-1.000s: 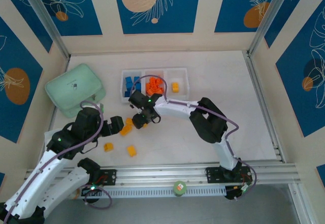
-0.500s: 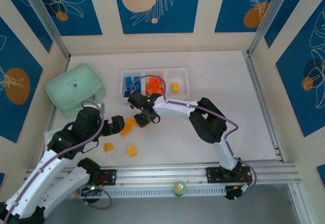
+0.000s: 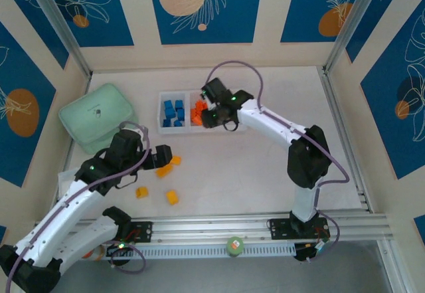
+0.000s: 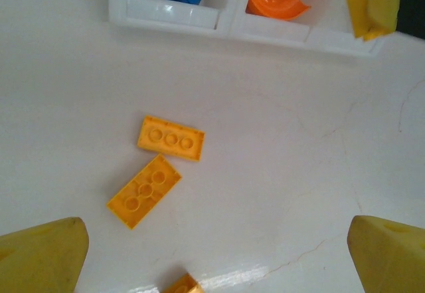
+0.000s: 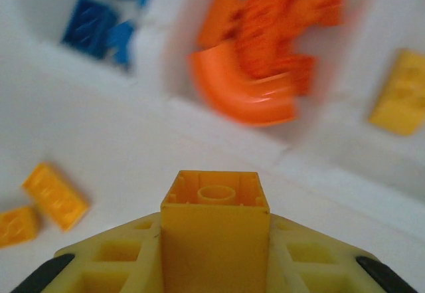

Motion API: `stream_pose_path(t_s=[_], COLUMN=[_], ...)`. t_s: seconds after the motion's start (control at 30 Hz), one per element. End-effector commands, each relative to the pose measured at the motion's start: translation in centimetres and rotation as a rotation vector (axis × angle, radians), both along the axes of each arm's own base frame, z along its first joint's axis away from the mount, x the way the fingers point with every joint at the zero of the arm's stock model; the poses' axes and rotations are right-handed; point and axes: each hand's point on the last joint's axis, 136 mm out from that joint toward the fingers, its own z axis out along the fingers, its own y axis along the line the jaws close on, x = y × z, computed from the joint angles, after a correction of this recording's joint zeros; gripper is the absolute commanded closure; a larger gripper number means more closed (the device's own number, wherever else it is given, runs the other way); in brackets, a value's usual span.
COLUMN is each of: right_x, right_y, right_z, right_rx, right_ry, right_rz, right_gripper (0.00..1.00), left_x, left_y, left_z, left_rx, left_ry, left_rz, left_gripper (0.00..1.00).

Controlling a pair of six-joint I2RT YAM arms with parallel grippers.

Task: Sort the legos into containers by color
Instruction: Pick up the lego from the center of the table, then place the lego in the container.

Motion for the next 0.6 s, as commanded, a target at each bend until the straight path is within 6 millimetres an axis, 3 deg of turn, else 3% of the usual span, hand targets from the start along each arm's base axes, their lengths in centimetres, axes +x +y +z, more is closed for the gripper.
stream_pose_path(t_s=[0.0,0.3,0.47,0.57], right_x=[3.3,10.8,12.7,13.2], right_y=[-3.1,-6.0,-6.1,-5.9], right_z=[-0.2,-3.0,-4.2,-3.7], right_rx=[-0.016,-0.086,-0.088,-0.084], right_ry=[-0.024,-0.052,-0.047,-0.055], right_rz=[-0.088,-0.162,-0.169,-0.167], right_gripper=[0.67,0.64,0.55,0.46], left_x=[1.7,4.0,4.6,4.8], left_y=[-1.2,-2.1,-2.0,-1.9], left_z=[2.1,1.8,1.6,1.6], left_rx=[-0.052,-0.051,-0.053,-0.055], left_ry=[-0.069,-0.075,-0.091,-0.094], left_rz=[-0.022,0.005,0.036,0.047], left_gripper=[0.01,0.01,0.01,0.01])
